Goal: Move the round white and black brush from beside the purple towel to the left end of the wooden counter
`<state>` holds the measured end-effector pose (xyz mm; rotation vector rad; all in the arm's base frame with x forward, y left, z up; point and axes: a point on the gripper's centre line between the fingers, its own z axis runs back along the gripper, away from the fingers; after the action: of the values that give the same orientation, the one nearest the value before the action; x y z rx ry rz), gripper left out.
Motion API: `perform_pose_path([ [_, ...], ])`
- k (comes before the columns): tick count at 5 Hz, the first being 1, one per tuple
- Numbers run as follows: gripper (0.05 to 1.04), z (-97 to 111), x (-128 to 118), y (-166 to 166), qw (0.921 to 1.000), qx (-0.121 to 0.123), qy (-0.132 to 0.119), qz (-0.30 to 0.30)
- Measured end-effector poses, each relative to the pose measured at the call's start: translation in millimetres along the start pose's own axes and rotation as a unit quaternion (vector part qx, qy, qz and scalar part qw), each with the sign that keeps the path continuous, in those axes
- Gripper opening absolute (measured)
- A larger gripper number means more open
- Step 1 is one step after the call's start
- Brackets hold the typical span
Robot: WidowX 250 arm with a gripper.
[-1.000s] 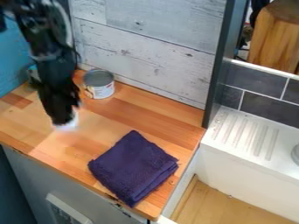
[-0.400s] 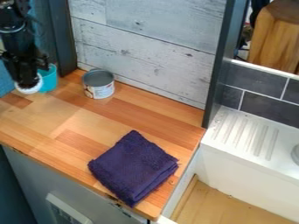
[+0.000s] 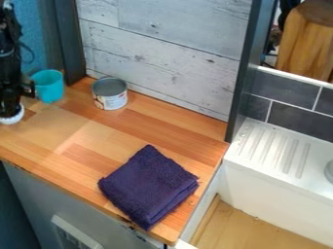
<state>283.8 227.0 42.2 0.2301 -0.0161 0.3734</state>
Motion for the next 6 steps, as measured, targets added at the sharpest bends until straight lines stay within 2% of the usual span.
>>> perform_pose_path([
  [1, 0.249, -10.9, -4.0, -0.7, 0.9998, -0.003, 0.018, 0.002],
  [2, 0.306, -11.4, -3.8, -2.4, 0.9998, -0.008, 0.018, -0.006],
  [3, 0.599, -11.3, -5.8, -4.7, 0.9993, -0.016, 0.024, -0.022],
  [4, 0.924, -4.5, -7.8, -5.2, 0.9997, -0.014, 0.013, -0.016],
  [5, 1.007, 38.9, -9.7, -8.9, 0.9987, 0.011, -0.047, -0.017],
  [6, 1.003, 76.7, -11.8, -43.2, 0.992, 0.006, -0.104, -0.071],
])
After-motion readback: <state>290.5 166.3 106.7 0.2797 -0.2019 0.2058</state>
